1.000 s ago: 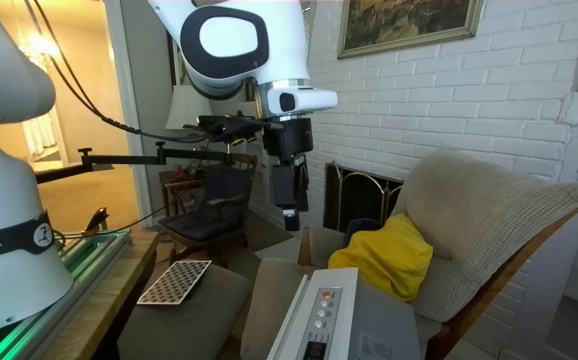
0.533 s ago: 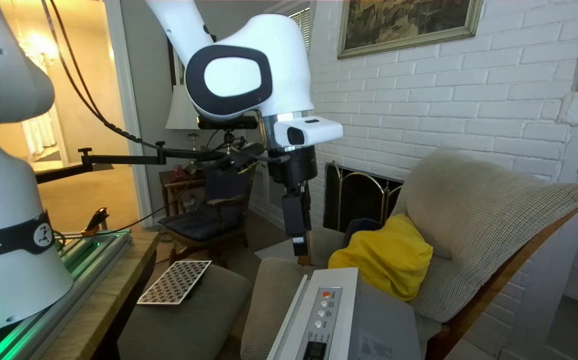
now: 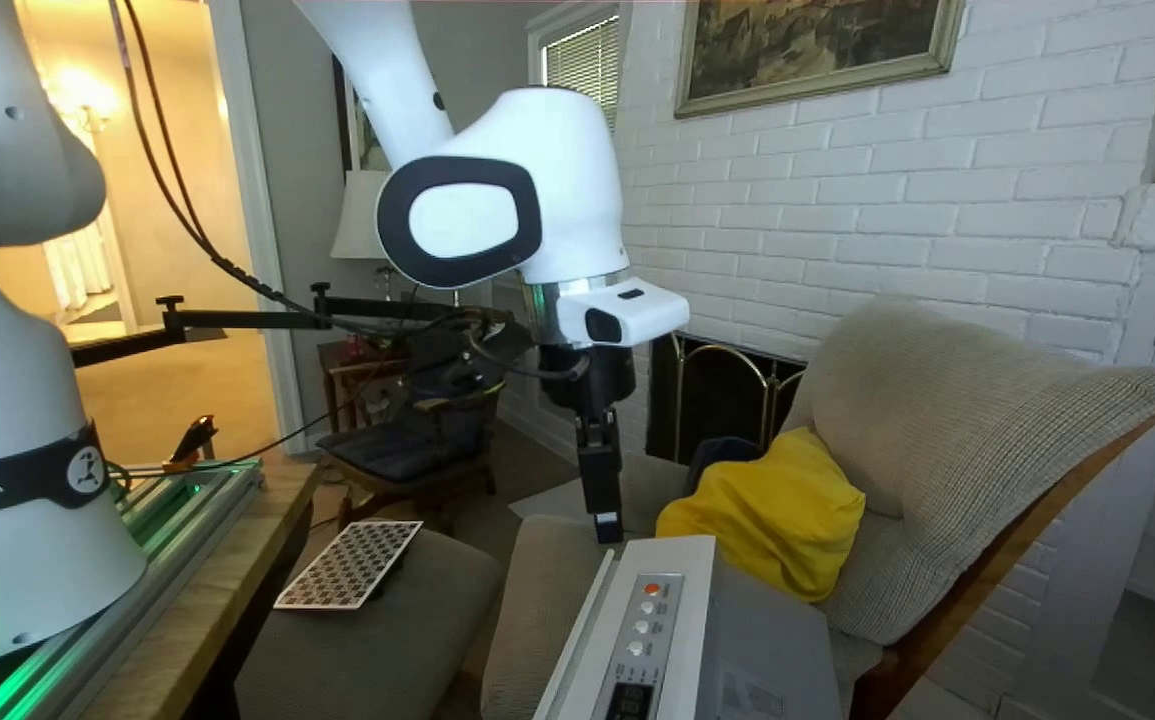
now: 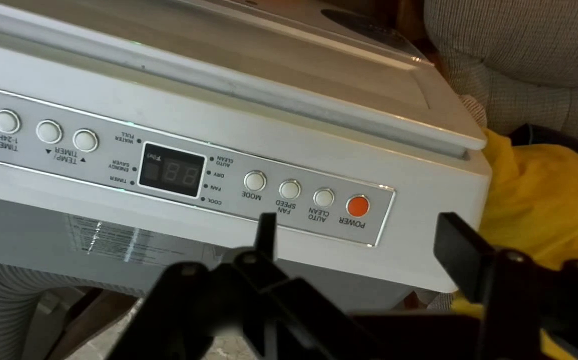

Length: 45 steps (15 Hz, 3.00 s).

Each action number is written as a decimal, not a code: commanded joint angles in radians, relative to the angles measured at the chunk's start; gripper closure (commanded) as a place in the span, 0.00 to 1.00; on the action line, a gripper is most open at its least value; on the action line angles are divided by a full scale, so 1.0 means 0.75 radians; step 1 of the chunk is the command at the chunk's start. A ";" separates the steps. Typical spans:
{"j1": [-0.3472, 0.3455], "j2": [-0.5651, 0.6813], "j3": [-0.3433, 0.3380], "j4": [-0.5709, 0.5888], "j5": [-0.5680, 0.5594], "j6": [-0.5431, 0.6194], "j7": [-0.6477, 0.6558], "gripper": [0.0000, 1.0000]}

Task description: Turn on the air cooler

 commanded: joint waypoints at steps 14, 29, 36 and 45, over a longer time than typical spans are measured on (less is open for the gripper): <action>-0.022 0.278 0.038 0.194 0.145 0.068 -0.281 1.00; -0.019 0.391 0.050 0.278 0.120 0.053 -0.356 1.00; -0.029 0.409 0.053 0.290 0.122 0.057 -0.367 1.00; -0.061 0.432 0.086 0.316 0.135 0.055 -0.382 1.00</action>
